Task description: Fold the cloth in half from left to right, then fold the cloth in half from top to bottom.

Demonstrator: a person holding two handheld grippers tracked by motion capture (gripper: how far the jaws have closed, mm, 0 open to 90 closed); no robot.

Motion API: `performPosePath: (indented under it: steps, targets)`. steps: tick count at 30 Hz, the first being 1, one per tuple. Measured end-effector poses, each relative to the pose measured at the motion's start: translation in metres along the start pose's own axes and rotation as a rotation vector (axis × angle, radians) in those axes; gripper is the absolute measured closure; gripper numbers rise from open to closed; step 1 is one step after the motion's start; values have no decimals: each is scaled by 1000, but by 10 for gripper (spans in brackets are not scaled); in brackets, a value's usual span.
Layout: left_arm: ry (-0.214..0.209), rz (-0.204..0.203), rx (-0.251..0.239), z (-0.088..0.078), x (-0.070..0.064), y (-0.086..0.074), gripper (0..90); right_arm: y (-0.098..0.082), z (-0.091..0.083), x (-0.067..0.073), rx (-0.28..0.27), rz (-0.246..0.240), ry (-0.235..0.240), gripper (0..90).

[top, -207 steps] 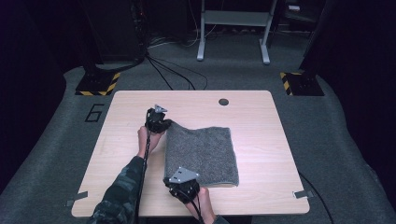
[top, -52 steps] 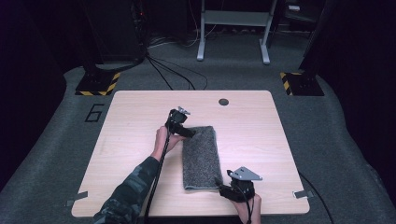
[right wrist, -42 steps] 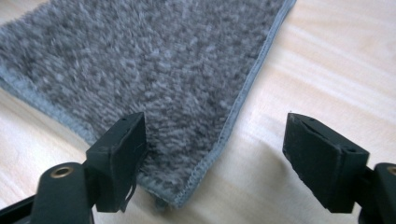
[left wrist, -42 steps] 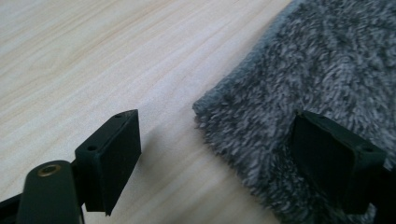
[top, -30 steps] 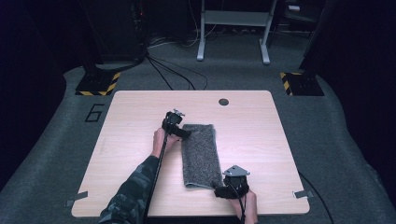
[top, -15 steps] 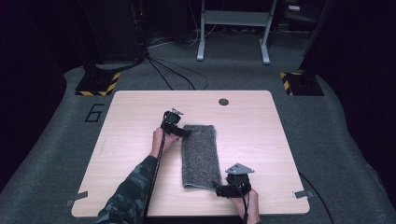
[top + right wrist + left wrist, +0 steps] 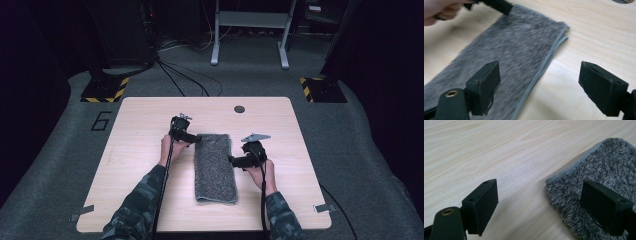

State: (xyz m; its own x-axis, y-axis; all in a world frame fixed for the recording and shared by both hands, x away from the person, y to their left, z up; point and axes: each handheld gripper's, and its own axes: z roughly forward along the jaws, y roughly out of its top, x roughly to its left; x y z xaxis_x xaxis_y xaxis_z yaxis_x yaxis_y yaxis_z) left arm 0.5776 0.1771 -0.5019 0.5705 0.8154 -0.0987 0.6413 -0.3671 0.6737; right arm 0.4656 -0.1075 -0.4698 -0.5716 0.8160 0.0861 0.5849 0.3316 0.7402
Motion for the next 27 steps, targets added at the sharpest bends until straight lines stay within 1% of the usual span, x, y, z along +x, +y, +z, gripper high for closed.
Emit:
performPosePath:
  steps: [2,4,6,8,9,10,11,12,13,14,17,18,19,20,21,22,25,27]
  targets:
    - [7,-1,-7,1,-1,1,153,9,10,-6,6,26,0,173]
    - [0,-2,0,1,-3,3,156,16,21,-13,15,29,-5,178]
    - [-1,5,2,2,-5,4,160,24,32,-20,26,51,2,192]
    - [1,10,6,4,-8,6,170,29,41,-25,31,76,4,232]
    - [-1,15,9,5,-9,6,174,32,46,-27,45,92,8,241]
    - [0,14,15,6,-10,7,185,34,51,-30,47,96,12,253]
    - [4,19,10,8,-11,7,192,36,56,-31,53,100,4,264]
    - [-1,24,24,8,-11,7,202,38,60,-33,64,107,-7,276]
    - [1,23,21,10,-12,7,220,41,64,-35,76,117,-6,293]
    - [1,27,25,10,-12,7,231,42,69,-37,78,119,-18,314]
    - [-7,20,29,13,-12,5,270,45,79,-43,91,143,-18,363]
    - [-6,23,38,14,-12,5,279,46,82,-43,91,155,-23,376]
    - [-6,21,35,15,-12,4,296,46,85,-43,103,157,-25,389]
    - [-8,25,37,15,-12,3,313,46,87,-44,114,150,-23,412]
    - [-5,32,36,15,-13,3,319,46,90,-43,122,155,-20,420]
    - [-5,35,30,15,-13,3,336,46,92,-43,133,145,-27,438]
    - [10,67,33,15,-17,2,384,44,97,-41,150,128,-34,505]
    - [15,84,30,15,-20,2,431,44,98,-40,145,103,-50,561]
